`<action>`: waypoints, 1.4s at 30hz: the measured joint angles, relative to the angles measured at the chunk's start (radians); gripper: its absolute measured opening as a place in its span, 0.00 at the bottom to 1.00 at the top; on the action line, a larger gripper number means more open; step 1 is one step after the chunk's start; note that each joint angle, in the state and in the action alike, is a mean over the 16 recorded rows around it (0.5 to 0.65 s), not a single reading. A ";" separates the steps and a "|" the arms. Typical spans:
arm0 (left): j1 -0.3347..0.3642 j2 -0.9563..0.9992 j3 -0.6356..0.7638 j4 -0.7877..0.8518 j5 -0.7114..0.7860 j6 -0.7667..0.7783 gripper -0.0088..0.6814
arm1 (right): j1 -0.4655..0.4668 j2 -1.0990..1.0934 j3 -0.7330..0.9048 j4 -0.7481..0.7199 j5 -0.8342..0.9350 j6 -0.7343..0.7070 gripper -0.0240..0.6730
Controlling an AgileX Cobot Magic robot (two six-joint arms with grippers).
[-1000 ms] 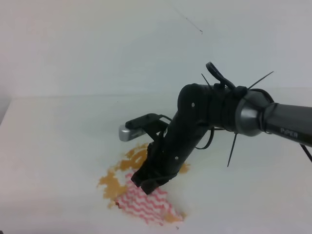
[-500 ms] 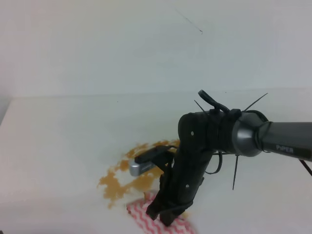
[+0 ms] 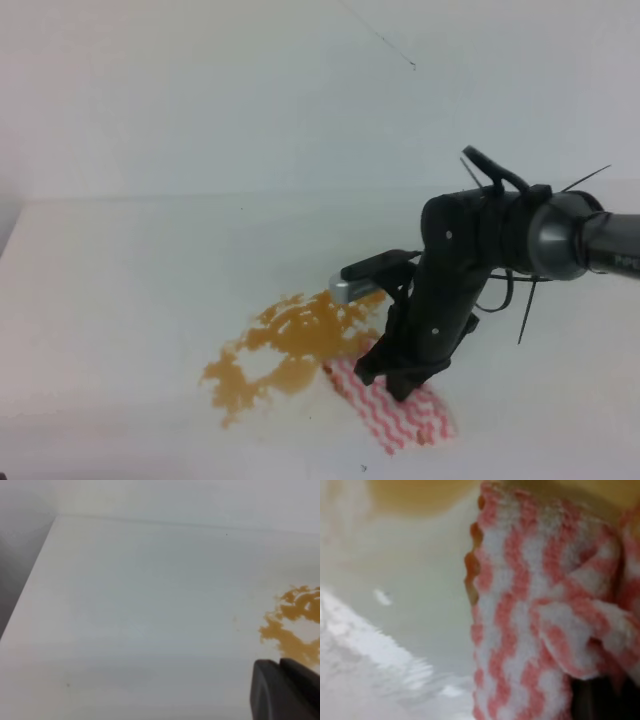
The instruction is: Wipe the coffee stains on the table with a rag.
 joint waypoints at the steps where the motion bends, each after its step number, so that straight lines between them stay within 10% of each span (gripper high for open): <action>1: 0.000 0.000 0.000 0.000 0.000 0.000 0.01 | -0.014 0.001 -0.006 -0.002 -0.006 0.003 0.07; 22: 0.000 0.000 0.000 0.000 0.000 0.000 0.01 | -0.155 0.171 -0.355 0.012 -0.071 -0.003 0.07; 42: 0.000 0.000 0.000 0.000 0.000 0.000 0.01 | 0.051 0.277 -0.495 0.139 -0.021 -0.075 0.07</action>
